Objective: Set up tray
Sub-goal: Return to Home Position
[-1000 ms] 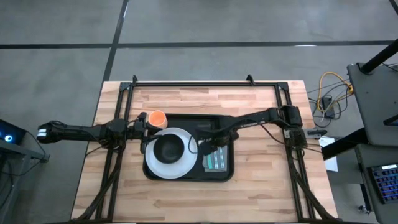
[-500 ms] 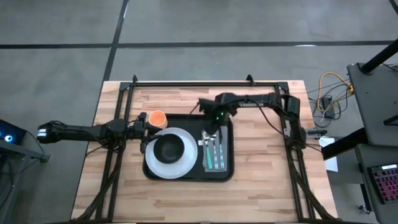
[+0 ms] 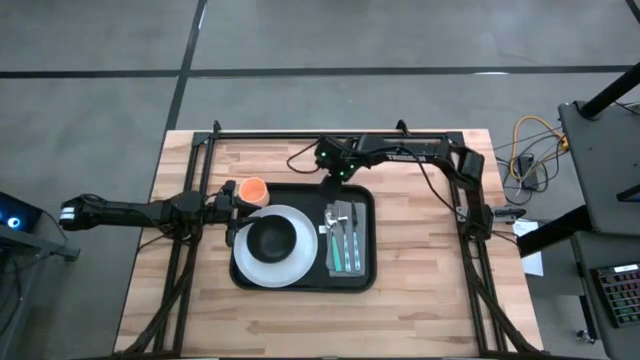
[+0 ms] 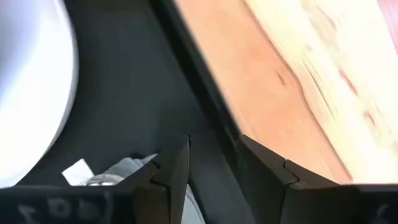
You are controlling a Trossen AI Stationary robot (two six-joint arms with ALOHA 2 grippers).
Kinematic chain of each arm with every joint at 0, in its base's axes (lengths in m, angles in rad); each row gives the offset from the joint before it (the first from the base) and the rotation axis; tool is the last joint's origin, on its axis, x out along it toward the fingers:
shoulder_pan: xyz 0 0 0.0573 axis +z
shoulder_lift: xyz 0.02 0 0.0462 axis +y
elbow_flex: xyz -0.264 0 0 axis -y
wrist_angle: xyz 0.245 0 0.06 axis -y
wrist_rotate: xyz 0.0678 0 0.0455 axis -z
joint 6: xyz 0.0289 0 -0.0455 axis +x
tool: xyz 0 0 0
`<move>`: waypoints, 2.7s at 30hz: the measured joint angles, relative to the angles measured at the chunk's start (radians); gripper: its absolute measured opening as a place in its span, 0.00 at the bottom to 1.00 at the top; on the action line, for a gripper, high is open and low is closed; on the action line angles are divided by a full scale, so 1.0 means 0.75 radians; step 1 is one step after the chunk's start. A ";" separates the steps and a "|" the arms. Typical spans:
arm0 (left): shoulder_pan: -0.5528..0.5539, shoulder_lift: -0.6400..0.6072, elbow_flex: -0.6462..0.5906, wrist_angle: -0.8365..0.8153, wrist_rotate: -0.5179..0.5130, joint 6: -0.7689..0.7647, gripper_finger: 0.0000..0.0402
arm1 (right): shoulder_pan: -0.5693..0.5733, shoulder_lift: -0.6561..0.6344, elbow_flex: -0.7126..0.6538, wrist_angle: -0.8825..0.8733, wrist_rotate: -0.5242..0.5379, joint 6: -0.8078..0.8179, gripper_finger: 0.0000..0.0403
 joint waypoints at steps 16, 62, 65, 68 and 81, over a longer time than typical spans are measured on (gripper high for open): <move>0.000 0.001 -0.001 0.000 0.000 0.001 0.29 | 0.236 -0.027 -0.024 0.114 0.020 -0.287 0.22; 0.000 0.005 -0.001 0.000 0.000 0.001 0.29 | 0.390 -1.551 -1.602 1.325 0.015 -0.233 0.17; 0.000 0.005 -0.001 0.000 0.000 0.001 0.29 | 0.390 -1.554 -1.591 1.322 0.015 -0.280 0.18; 0.000 0.005 -0.001 0.000 0.000 0.001 0.29 | 0.390 -1.552 -1.576 1.321 0.015 -0.286 0.19; 0.000 0.005 -0.001 0.000 0.000 0.000 0.29 | 0.390 -1.613 -1.700 1.578 0.015 -0.251 0.21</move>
